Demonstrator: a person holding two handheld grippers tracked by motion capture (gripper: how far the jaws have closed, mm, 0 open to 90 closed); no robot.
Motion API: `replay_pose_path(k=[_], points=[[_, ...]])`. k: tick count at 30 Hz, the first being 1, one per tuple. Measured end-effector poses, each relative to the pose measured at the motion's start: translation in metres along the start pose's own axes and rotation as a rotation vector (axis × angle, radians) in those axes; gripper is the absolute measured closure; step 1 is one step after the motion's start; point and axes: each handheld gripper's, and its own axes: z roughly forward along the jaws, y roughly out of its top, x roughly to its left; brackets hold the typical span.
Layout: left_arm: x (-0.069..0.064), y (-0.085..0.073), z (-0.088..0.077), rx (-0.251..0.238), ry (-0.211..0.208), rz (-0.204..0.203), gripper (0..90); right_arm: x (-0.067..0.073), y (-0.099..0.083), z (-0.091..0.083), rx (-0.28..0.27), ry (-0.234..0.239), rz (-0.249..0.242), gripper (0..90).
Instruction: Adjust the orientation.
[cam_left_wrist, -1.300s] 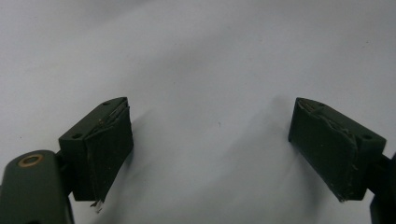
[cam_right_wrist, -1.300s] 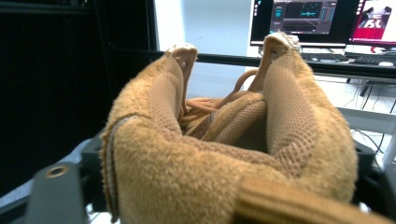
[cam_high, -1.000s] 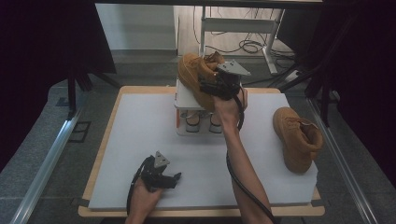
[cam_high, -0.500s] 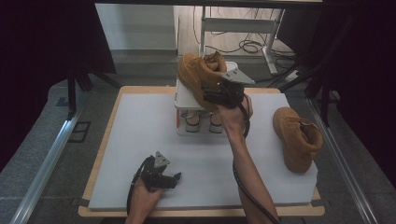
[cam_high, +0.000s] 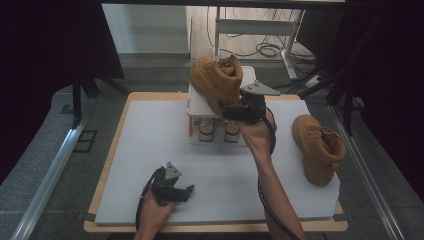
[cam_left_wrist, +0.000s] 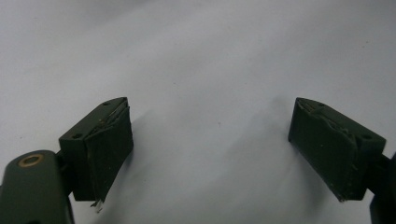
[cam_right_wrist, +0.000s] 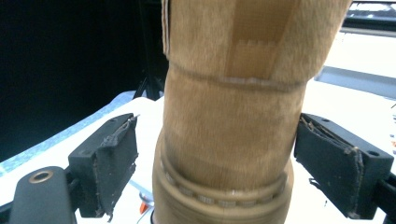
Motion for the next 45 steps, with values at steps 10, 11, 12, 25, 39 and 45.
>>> replay_pose_path(k=[10,11,12,25,39,45], points=[[0.000,0.000,0.000,0.001,-0.001,-0.001,13.6,-0.001,-0.014,-0.015,0.028,-0.004,-0.034,38.0],[0.000,0.000,0.000,-0.003,0.000,-0.006,13.6,-0.001,-0.015,-0.017,0.025,-0.001,-0.036,40.4],[0.000,0.000,0.000,-0.001,0.000,-0.003,13.6,-0.002,-0.016,-0.019,0.022,0.005,-0.035,43.2],[0.000,0.000,0.000,0.001,0.000,-0.001,13.6,-0.010,-0.039,-0.034,0.038,0.036,-0.056,89.1],[0.000,0.000,0.000,0.005,0.000,0.003,13.6,-0.016,-0.050,-0.028,0.037,0.047,-0.058,90.0],[0.000,0.000,0.000,0.004,0.000,0.002,13.6,-0.008,-0.047,-0.022,0.043,0.070,-0.075,90.0]])
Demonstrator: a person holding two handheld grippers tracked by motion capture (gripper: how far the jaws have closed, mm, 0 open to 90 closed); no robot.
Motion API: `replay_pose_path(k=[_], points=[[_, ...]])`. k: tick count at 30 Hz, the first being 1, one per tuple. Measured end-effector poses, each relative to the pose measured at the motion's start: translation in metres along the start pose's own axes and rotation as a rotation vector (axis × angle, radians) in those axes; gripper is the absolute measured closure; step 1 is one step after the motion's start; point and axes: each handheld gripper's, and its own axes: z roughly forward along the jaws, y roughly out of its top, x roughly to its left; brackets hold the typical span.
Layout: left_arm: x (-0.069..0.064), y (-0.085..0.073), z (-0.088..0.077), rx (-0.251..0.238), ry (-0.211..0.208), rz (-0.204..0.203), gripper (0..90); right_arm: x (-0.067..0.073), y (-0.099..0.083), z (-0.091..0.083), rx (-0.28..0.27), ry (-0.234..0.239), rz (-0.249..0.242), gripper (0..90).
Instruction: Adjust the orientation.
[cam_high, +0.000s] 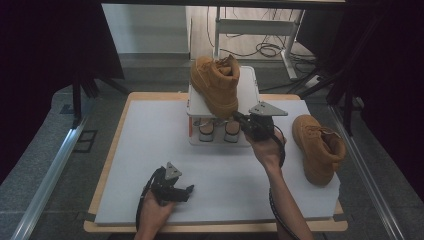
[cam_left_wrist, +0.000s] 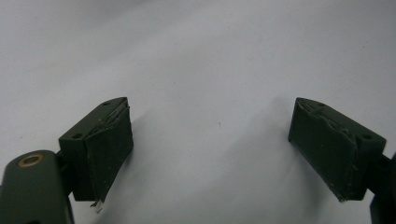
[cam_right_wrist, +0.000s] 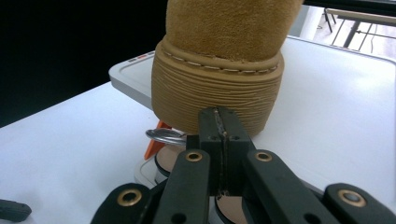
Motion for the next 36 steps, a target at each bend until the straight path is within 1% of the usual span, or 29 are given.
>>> replay_pose_path(k=[5,13,24,31,36], points=[[0.000,0.000,0.000,0.000,0.000,0.001,13.6,0.008,0.003,0.009,0.006,0.019,-0.017,90.0],[0.000,0.000,0.000,-0.001,0.000,0.000,13.6,0.014,0.006,0.017,0.008,0.042,-0.016,90.0],[0.000,0.000,0.000,-0.001,0.000,0.000,13.6,0.022,0.011,0.030,0.014,0.058,-0.022,90.0],[0.000,0.000,0.000,-0.003,0.000,-0.002,13.6,0.031,0.015,0.039,0.023,0.057,-0.037,90.0],[0.000,0.000,0.000,-0.003,0.001,-0.001,13.6,0.035,0.017,0.044,0.028,0.060,-0.047,90.0]])
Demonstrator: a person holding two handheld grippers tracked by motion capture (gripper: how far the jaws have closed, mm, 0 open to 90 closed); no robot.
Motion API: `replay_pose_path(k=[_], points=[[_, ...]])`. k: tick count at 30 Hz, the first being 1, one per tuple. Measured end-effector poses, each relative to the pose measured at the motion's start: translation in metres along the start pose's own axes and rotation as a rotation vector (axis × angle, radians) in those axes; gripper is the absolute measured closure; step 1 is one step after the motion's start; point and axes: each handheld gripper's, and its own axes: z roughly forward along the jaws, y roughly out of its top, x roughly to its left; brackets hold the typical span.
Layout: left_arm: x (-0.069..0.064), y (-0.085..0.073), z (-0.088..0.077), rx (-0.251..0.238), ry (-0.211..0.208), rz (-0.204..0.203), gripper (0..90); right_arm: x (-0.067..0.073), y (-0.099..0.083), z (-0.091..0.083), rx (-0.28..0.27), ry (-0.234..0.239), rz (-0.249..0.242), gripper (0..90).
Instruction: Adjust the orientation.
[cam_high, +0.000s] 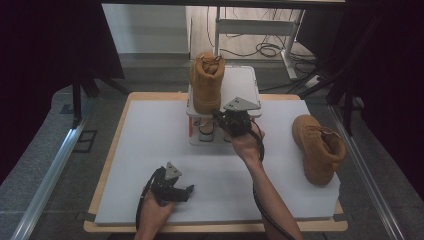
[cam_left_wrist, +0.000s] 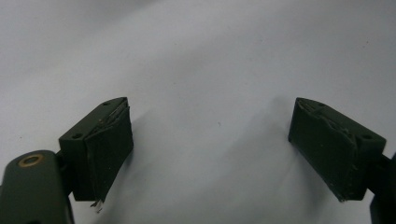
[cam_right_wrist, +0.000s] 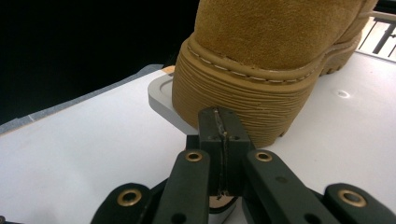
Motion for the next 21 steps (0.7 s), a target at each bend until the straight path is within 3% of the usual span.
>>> replay_pose_path(k=[8,21], points=[[0.000,0.000,0.000,0.004,0.000,0.005,13.6,0.002,0.002,0.007,0.001,0.004,-0.015,90.0],[0.000,0.000,0.000,0.000,0.000,0.000,13.6,0.002,0.000,-0.007,-0.017,0.011,-0.013,75.2]])
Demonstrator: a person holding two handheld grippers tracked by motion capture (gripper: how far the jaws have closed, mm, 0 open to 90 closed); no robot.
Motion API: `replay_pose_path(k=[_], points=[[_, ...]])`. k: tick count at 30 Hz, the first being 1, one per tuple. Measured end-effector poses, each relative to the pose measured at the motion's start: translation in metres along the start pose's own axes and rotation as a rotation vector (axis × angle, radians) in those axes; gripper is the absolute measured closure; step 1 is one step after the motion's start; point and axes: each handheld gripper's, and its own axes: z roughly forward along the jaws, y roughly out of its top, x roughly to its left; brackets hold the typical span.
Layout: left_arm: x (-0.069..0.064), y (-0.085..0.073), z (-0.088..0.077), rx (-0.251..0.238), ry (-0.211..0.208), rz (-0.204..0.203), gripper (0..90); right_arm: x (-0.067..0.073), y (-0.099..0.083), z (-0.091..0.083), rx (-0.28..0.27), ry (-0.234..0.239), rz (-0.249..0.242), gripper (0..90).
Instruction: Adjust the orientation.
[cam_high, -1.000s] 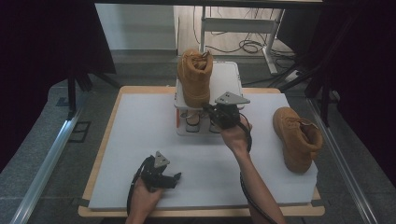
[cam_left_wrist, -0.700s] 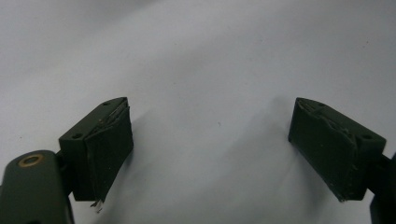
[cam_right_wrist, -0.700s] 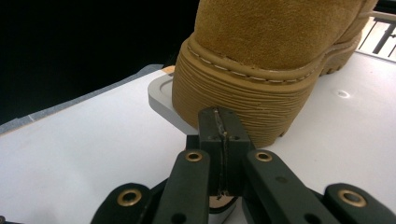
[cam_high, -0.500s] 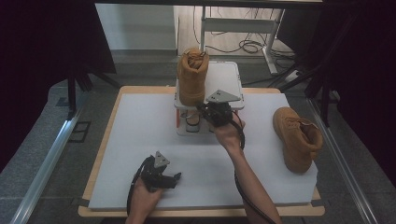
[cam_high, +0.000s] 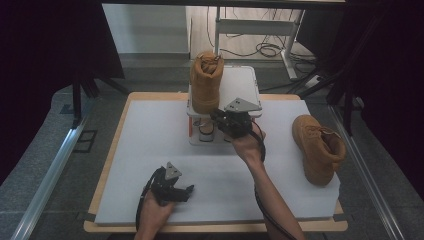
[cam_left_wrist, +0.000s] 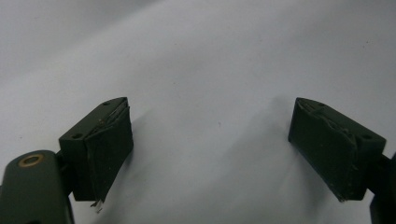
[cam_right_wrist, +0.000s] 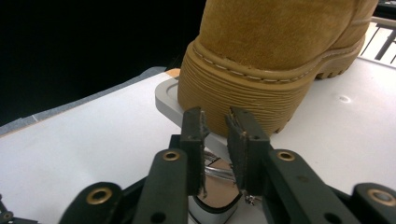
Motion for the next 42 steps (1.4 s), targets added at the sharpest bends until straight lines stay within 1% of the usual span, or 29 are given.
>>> replay_pose_path(k=[4,6,10,15,18,21,23,27,31,34,37,40,42], points=[[0.000,0.000,0.000,0.000,0.000,0.000,13.6,0.001,0.001,-0.007,-0.005,-0.008,-0.016,68.6],[0.000,0.000,0.000,-0.005,0.000,-0.005,13.6,0.001,0.000,-0.011,-0.007,-0.012,-0.023,62.3],[0.000,0.000,0.000,-0.003,0.000,-0.003,13.6,0.000,-0.004,-0.016,-0.002,-0.022,-0.048,50.2],[0.000,0.000,0.000,-0.004,-0.001,-0.003,13.6,-0.001,-0.008,-0.022,-0.008,-0.019,-0.043,40.6],[0.000,0.000,0.000,-0.004,0.000,-0.003,13.6,-0.001,-0.010,-0.026,-0.011,0.001,-0.028,35.2],[0.000,0.000,0.000,-0.003,0.000,-0.003,13.6,-0.001,-0.013,-0.030,-0.001,0.017,-0.034,32.8],[0.000,0.000,0.000,-0.003,0.000,-0.003,13.6,-0.001,-0.016,-0.032,-0.004,0.014,-0.035,30.4],[0.000,0.000,0.000,-0.002,0.000,-0.004,13.6,-0.004,-0.021,-0.036,-0.006,0.009,-0.022,23.9],[0.000,0.000,0.000,-0.001,0.001,-0.003,13.6,-0.007,-0.026,-0.041,-0.002,-0.004,-0.015,15.5],[0.000,0.000,0.000,-0.001,0.002,-0.003,13.6,-0.010,-0.031,-0.046,-0.002,-0.008,0.000,13.8],[0.000,0.000,0.000,-0.003,0.001,-0.003,13.6,-0.014,-0.034,-0.051,0.008,0.006,0.018,12.8],[0.000,0.000,0.000,-0.002,0.001,-0.004,13.6,-0.015,-0.039,-0.056,0.015,-0.009,0.011,9.2],[0.000,0.000,0.000,0.000,0.001,-0.002,13.6,-0.017,-0.042,-0.059,0.001,-0.014,0.009,5.0]])
